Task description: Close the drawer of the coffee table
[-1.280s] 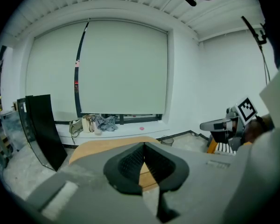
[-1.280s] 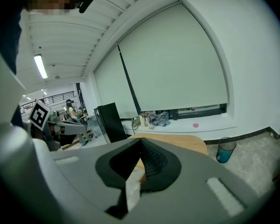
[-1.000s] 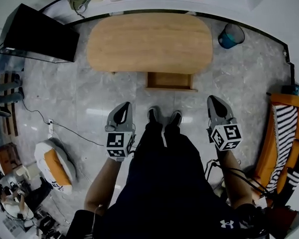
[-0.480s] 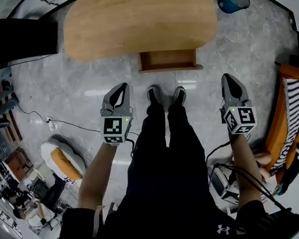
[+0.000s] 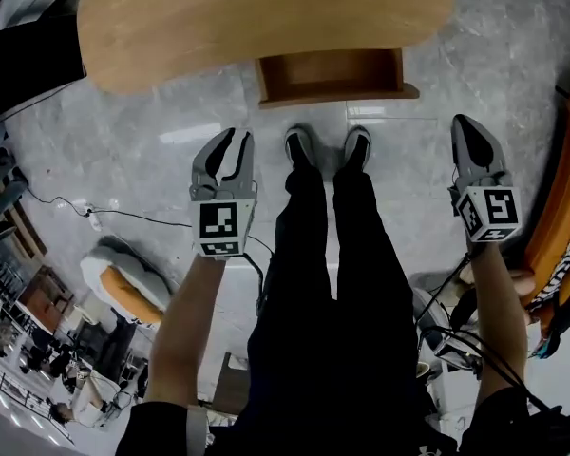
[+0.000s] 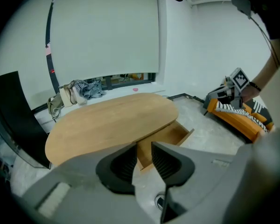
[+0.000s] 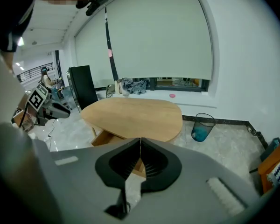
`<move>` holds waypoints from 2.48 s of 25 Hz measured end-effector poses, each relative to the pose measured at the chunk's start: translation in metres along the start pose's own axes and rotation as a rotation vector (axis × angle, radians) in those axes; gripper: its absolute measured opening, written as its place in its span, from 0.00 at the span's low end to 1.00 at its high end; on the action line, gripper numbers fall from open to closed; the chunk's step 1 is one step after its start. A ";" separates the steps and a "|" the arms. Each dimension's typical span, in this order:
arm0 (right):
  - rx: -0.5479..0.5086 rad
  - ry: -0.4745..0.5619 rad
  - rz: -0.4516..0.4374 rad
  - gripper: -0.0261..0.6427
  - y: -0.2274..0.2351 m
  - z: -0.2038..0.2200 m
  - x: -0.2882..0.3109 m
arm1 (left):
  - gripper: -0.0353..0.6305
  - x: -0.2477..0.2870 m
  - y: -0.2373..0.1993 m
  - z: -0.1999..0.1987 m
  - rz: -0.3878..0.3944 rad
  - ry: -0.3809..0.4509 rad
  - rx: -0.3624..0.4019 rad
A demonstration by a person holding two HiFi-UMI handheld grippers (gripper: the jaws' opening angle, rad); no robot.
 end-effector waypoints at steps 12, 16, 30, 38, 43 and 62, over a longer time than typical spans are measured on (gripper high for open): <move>-0.169 -0.153 -0.049 0.31 -0.008 0.096 0.044 | 0.33 0.060 -0.023 0.096 -0.007 -0.133 -0.088; -0.216 -0.198 -0.045 0.30 0.000 0.129 0.065 | 0.33 0.083 -0.025 0.121 0.000 -0.180 -0.094; -0.280 -0.360 -0.059 0.34 -0.015 0.221 0.156 | 0.33 0.148 -0.051 0.178 0.028 -0.282 -0.128; -0.236 -0.382 -0.039 0.32 0.000 0.227 0.176 | 0.33 0.177 -0.044 0.188 0.039 -0.308 -0.210; -0.221 -0.363 -0.053 0.26 -0.014 0.219 0.177 | 0.25 0.180 -0.048 0.184 0.048 -0.305 -0.250; -0.133 -0.364 -0.061 0.26 -0.013 0.204 0.173 | 0.24 0.171 -0.052 0.169 0.044 -0.237 -0.420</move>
Point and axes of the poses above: the fingertips, and each gripper's own axes: x forward along the fingers, y to its right, z out of its underside, the point moved 3 cm from there along -x, backward along the fingers, and after that the axes turned 15 degrees about z, right-handed, at the moved point
